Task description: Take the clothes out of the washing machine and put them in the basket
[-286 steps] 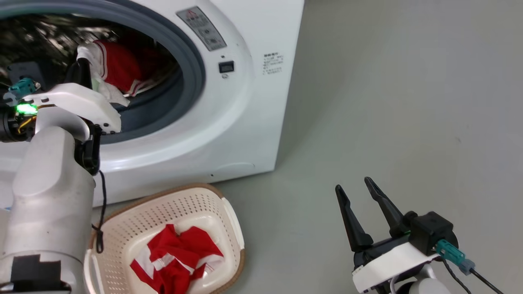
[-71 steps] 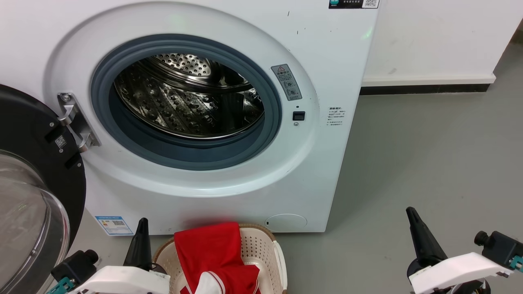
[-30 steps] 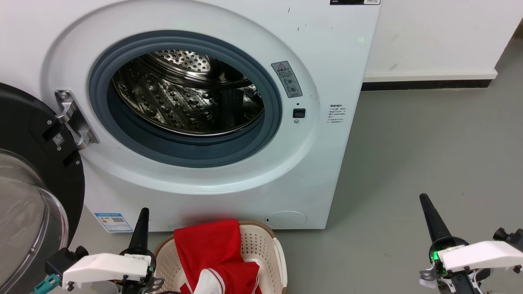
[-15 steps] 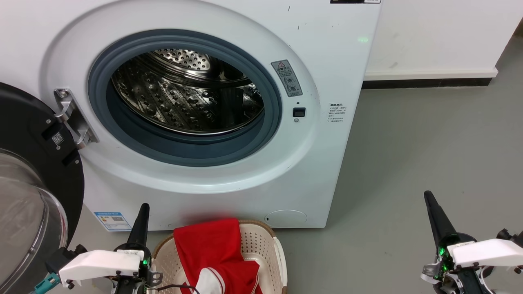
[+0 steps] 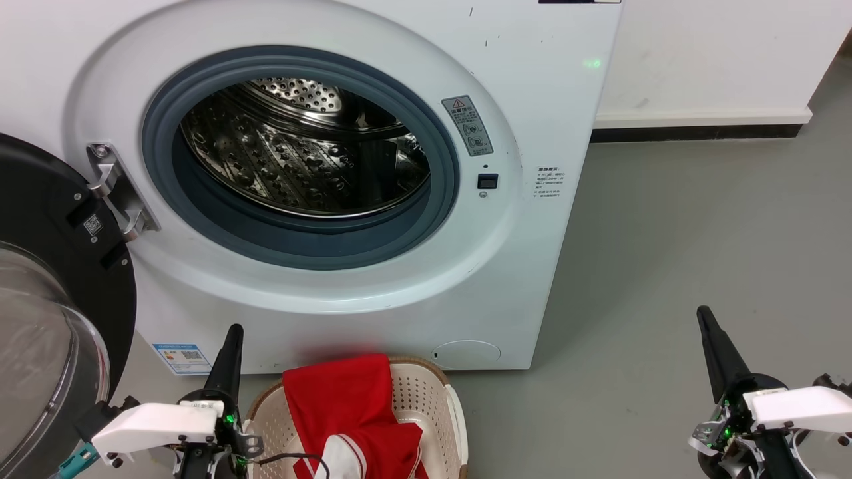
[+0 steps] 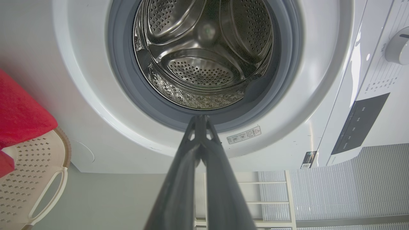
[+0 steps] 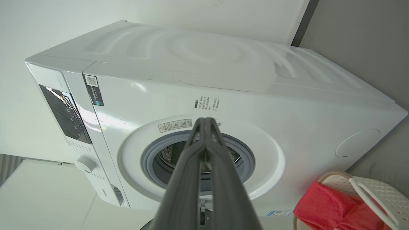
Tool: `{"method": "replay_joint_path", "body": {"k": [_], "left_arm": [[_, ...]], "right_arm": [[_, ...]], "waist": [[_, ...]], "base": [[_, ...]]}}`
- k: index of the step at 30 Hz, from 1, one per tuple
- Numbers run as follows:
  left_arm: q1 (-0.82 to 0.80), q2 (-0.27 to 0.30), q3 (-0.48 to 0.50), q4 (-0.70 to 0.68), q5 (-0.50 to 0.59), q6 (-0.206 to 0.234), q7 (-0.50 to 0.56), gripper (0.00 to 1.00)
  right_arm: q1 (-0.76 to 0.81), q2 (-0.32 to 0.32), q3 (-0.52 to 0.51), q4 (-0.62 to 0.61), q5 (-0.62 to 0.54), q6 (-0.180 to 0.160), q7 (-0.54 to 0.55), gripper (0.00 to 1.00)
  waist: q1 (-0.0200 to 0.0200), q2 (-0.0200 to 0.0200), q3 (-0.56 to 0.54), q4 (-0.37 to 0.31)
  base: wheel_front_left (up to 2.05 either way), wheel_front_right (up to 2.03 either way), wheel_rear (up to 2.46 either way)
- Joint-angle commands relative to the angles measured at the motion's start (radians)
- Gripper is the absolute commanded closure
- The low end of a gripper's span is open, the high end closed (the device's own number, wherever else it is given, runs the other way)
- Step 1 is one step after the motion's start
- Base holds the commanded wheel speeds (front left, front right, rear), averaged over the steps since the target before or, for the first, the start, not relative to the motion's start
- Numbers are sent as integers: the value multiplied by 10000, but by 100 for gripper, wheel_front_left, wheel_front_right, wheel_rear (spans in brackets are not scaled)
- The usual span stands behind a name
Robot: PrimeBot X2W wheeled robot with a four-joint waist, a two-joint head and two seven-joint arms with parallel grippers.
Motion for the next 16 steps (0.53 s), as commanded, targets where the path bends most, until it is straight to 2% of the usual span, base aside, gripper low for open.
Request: {"method": "replay_joint_path", "body": {"k": [1,16], "left_arm": [[-170,-5,39,14,-220,-70,82,100],[-324,-18,154,179,-1368,-159,365,100]], "right_arm": [[-207,3,-41,18,227,1,52,100],[-339,45,-229,227,1348,0,218,100]], "waist": [[0,-1,6,0],[0,-1,61,-3]], "base": [[0,0,0],[0,0,0]]}}
